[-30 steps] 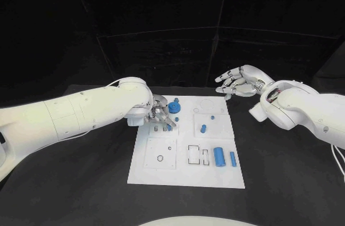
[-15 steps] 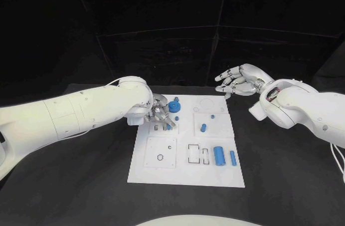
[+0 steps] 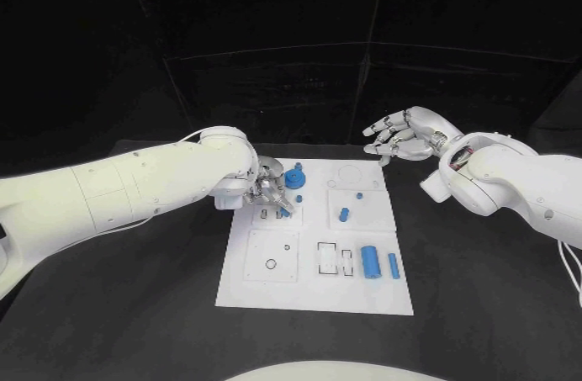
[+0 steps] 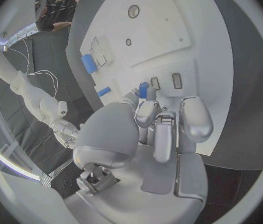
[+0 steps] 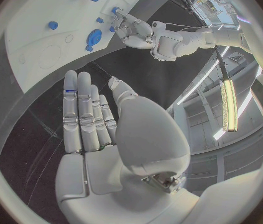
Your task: Assemble the parts on the task board
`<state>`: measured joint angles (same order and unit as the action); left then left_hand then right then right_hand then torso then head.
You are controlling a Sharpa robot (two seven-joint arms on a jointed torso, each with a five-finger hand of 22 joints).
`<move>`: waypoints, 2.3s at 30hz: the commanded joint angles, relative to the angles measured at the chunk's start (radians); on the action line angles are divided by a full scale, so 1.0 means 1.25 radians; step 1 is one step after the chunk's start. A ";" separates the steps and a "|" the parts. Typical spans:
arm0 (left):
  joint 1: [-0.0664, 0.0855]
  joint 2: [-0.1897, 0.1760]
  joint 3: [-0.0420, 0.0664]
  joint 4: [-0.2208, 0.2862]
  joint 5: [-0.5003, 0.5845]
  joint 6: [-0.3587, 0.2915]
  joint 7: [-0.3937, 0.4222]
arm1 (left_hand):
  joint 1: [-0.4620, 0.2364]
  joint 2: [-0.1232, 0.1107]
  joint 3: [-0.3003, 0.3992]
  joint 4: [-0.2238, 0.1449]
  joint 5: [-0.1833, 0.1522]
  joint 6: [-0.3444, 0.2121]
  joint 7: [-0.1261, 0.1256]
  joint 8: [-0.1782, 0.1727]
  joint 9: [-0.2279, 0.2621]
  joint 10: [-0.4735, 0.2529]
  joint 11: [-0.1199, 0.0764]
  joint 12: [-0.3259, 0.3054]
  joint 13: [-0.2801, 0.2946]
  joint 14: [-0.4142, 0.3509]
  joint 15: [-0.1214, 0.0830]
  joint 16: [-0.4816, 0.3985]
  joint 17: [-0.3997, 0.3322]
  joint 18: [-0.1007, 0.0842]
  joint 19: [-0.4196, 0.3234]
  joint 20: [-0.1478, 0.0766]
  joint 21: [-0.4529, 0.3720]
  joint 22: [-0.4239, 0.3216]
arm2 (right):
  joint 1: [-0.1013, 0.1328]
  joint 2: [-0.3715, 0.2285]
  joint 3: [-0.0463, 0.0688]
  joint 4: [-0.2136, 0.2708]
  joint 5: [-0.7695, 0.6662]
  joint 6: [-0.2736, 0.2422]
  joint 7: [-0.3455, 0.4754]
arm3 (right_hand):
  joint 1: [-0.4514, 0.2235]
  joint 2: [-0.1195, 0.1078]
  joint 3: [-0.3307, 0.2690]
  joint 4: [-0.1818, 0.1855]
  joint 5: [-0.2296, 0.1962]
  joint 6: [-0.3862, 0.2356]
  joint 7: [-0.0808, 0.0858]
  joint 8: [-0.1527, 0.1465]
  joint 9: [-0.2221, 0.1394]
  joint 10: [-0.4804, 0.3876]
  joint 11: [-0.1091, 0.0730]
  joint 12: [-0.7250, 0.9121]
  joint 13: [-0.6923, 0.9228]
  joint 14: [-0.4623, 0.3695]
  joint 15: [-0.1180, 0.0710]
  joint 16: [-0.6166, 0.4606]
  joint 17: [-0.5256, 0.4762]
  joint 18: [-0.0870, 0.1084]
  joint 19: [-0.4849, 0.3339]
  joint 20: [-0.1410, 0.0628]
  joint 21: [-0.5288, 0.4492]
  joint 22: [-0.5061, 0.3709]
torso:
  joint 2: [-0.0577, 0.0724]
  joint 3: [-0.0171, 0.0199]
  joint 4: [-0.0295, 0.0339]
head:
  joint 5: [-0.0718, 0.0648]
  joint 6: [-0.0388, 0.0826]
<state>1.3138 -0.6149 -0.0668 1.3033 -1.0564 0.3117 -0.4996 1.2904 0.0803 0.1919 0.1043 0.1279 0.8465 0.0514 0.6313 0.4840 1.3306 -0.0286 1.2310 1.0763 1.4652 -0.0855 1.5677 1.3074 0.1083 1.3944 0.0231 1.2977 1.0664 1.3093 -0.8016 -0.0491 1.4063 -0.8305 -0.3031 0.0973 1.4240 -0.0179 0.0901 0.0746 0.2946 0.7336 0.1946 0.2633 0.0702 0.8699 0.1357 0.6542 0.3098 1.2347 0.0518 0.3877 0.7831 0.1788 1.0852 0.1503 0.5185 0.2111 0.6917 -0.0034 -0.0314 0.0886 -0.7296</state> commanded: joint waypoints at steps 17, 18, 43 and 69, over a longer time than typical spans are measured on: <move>-0.002 -0.051 -0.001 0.046 0.098 -0.130 0.030 | -0.160 -0.109 0.426 -0.158 0.045 -0.001 0.002 0.064 0.050 0.015 0.004 -0.002 -0.002 0.084 0.002 0.002 0.211 -0.011 0.002 0.003 0.006 0.018 | 0.002 0.003 0.001 -0.004 -0.001 0.011 0.012 | -0.003 -0.006 0.001 0.001 0.005 -0.008 0.019 0.004 -0.001 -0.005 -0.001 0.007 -0.003 0.008 0.001 -0.007 -0.004 0.002 0.003 0.002 -0.004 -0.002 | 0.000 0.0001 0.0007 | 0.003 -0.003; -0.002 -0.055 -0.001 0.051 0.099 -0.140 0.034 | -0.161 -0.110 0.427 -0.158 0.045 -0.001 0.001 0.065 0.051 0.015 0.004 -0.001 -0.001 0.084 0.002 0.002 0.211 -0.011 0.002 0.003 0.006 0.019 | 0.002 0.003 0.001 -0.004 -0.001 0.011 0.012 | -0.003 -0.006 0.001 0.001 0.006 -0.008 0.019 0.004 -0.001 -0.005 -0.001 0.007 -0.003 0.009 0.001 -0.007 -0.004 0.002 0.003 0.002 -0.004 -0.002 | 0.000 0.0001 0.0007 | 0.004 -0.003; -0.016 -0.116 -0.043 0.123 0.040 -0.299 0.024 | -0.168 -0.139 0.454 -0.175 0.067 0.014 -0.005 0.079 0.059 0.032 -0.002 0.009 0.011 0.084 -0.003 0.002 0.211 -0.016 0.013 -0.001 0.022 0.045 | 0.002 -0.006 0.001 -0.001 -0.001 0.000 0.014 | -0.006 -0.004 0.001 0.003 0.007 -0.009 0.020 0.005 -0.001 -0.007 0.000 0.008 -0.004 0.010 0.002 -0.010 -0.007 0.001 0.002 0.002 -0.005 -0.002 | 0.000 0.0034 0.0042 | 0.015 -0.010; -0.027 -0.083 -0.052 0.086 0.025 -0.236 0.013 | -0.170 -0.139 0.457 -0.173 0.069 0.016 -0.005 0.080 0.060 0.032 -0.002 0.007 0.007 0.084 -0.003 0.002 0.211 -0.015 0.011 -0.001 0.019 0.040 | 0.002 -0.002 0.001 -0.003 -0.001 -0.002 0.017 | -0.007 -0.004 0.001 0.004 0.007 -0.009 0.020 0.005 -0.001 -0.007 0.000 0.009 -0.005 0.010 0.002 -0.010 -0.008 0.002 0.002 0.002 -0.006 -0.002 | 0.000 0.0027 0.0030 | 0.017 -0.016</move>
<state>1.2810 -0.7198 -0.1294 1.4123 -1.0140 -0.0225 -0.4759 1.0677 -0.0954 0.6064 0.0398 0.2095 0.8668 0.0498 0.7251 0.5573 1.3633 -0.0320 1.2391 1.0864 1.4652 -0.0855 1.5677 1.3074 0.1082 1.4033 0.0215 1.3186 1.1183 1.3093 -0.8038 -0.0492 1.4028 -0.8308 -0.2990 0.1065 1.4240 -0.0179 0.0901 0.0746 0.2998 0.7303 0.1913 0.2632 0.0703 0.8700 0.1358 0.6583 0.3049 1.2420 0.0516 0.3797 0.7746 0.1787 1.0851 0.1503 0.5144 0.2095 0.6922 0.0002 -0.0267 0.1094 -0.7487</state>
